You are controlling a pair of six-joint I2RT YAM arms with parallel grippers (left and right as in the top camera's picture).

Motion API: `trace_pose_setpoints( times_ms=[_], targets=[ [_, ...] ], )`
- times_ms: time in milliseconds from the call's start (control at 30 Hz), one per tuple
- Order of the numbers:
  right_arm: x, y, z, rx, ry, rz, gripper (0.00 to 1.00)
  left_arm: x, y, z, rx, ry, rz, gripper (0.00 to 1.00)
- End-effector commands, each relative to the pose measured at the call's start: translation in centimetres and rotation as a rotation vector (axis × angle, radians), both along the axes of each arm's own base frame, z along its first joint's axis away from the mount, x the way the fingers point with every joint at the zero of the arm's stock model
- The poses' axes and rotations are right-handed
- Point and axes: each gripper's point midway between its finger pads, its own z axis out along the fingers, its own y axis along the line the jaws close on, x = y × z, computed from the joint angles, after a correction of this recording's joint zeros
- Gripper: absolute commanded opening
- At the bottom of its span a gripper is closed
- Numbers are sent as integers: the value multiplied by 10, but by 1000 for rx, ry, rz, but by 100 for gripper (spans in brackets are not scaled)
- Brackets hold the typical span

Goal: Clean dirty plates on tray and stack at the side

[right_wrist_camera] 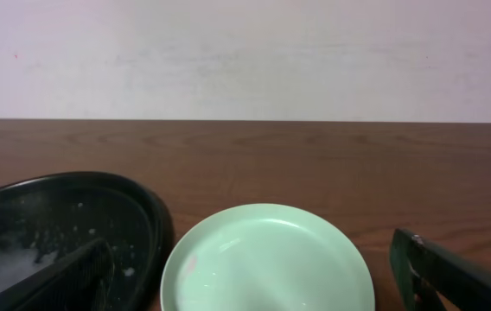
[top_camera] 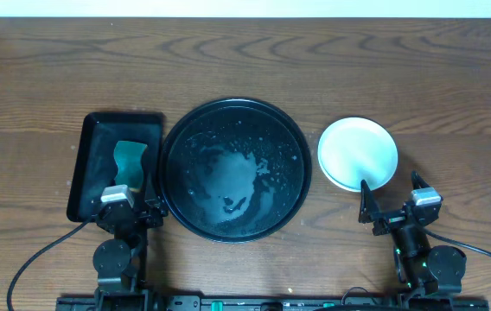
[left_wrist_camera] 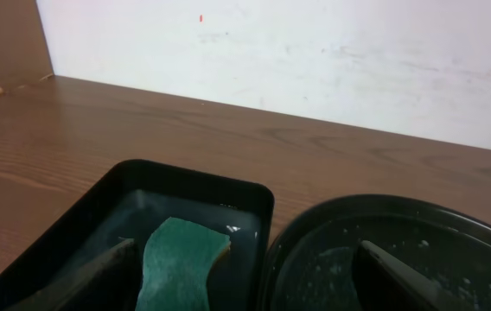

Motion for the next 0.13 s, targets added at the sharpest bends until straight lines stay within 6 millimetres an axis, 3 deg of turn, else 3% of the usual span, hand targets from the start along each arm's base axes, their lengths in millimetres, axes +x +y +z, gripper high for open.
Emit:
trace_pose_setpoints(
  times_ms=[0,100],
  targets=[
    [-1,3,0,-8,-3,13,99,-1,1,-19,17,67,5,78],
    [-1,3,0,-8,-3,13,99,-1,1,-19,17,67,5,78]
  ],
)
